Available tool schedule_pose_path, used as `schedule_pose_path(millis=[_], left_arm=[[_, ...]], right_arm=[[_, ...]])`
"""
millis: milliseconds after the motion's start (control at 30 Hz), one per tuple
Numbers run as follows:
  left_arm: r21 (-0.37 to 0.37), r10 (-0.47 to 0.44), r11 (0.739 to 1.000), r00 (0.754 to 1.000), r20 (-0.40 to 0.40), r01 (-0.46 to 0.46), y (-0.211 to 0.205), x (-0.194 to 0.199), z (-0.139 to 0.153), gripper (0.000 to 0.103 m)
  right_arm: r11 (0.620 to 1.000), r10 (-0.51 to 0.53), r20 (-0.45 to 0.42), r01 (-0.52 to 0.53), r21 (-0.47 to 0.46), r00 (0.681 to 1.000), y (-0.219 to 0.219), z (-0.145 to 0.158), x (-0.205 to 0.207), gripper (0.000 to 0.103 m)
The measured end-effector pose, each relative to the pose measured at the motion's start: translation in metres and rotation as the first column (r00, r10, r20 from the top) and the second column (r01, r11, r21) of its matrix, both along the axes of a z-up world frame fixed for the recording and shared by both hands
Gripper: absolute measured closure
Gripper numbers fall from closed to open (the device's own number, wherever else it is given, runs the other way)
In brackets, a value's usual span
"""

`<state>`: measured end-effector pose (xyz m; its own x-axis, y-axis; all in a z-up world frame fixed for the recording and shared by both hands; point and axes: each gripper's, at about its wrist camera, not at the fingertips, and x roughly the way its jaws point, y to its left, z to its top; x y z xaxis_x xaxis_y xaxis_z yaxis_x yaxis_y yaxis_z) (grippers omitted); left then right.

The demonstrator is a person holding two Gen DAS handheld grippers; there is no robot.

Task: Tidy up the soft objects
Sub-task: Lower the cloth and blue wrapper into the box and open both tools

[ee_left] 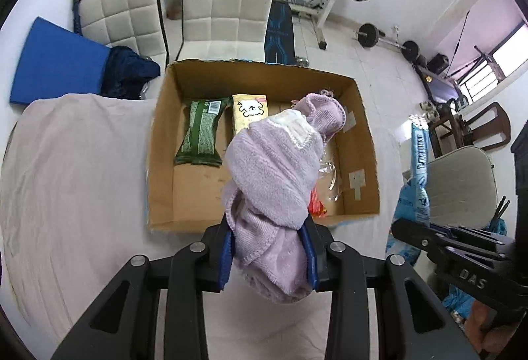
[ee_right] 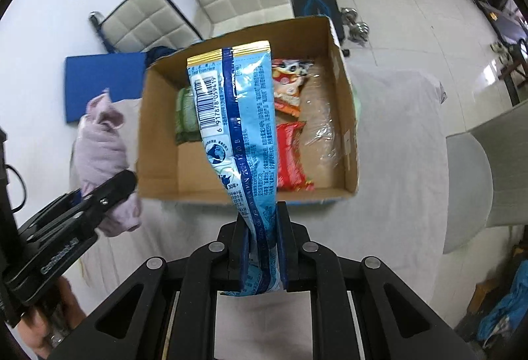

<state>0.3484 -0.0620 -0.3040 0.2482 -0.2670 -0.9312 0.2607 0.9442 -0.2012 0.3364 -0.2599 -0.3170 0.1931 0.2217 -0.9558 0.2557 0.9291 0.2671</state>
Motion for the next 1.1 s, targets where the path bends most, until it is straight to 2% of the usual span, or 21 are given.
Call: schedule_pose_path(millis=[133,400,533,700,800,833,900,933,967,1033,1100], left_arm=[[0.038,-0.018,0.999,1.000,-0.021,0.019,-0.009,0.025,-0.016,0.071],[0.071,-0.014,0.997,0.988,-0.156,0.026,-0.025,0.063,-0.074,0.071],[0.063,0.003,0.998,0.970,-0.242,0.013,-0.029,0.074,-0.113,0.071],[0.126,-0.001,0.991,0.952,-0.307,0.042,-0.038,0.077,-0.151,0.069],[0.167,0.018,0.985,0.942,-0.335,0.041,-0.040,0.075,-0.163,0.068],[0.172,0.027,0.984,0.939,-0.343,0.035,-0.040,0.075,-0.165,0.066],[0.164,0.044,0.986,0.935,-0.351,0.015,-0.038,0.075,-0.165,0.057],[0.159,0.050,0.987,0.937,-0.346,0.006,-0.038,0.075,-0.163,0.050],[0.159,0.056,0.987,0.941,-0.333,-0.002,-0.037,0.075,-0.159,0.038],[0.167,0.056,0.986,0.948,-0.313,-0.003,-0.036,0.075,-0.152,0.030],[0.168,0.055,0.986,0.955,-0.292,-0.006,-0.036,0.074,-0.144,0.028]], right_arm=[[0.999,-0.031,-0.048,0.030,-0.027,0.998,-0.010,-0.031,0.033,0.088],[0.991,-0.060,-0.134,0.042,-0.131,0.989,-0.020,-0.101,0.080,0.088],[0.988,-0.056,-0.171,0.029,-0.155,0.984,-0.019,-0.132,0.088,0.088],[0.980,-0.025,-0.216,-0.019,-0.197,0.976,-0.009,-0.154,0.092,0.087],[0.983,-0.003,-0.234,-0.040,-0.178,0.972,-0.004,-0.161,0.091,0.085],[0.982,0.000,-0.231,-0.044,-0.185,0.973,-0.004,-0.160,0.090,0.082],[0.980,-0.001,-0.223,-0.043,-0.193,0.975,-0.003,-0.158,0.088,0.066],[0.983,-0.001,-0.214,-0.039,-0.181,0.977,-0.003,-0.156,0.088,0.053],[0.984,-0.006,-0.209,-0.031,-0.174,0.978,-0.004,-0.155,0.087,0.046],[0.984,-0.006,-0.203,-0.030,-0.173,0.979,-0.004,-0.149,0.085,0.046],[0.984,-0.009,-0.202,-0.027,-0.174,0.979,-0.004,-0.147,0.083,0.046]])
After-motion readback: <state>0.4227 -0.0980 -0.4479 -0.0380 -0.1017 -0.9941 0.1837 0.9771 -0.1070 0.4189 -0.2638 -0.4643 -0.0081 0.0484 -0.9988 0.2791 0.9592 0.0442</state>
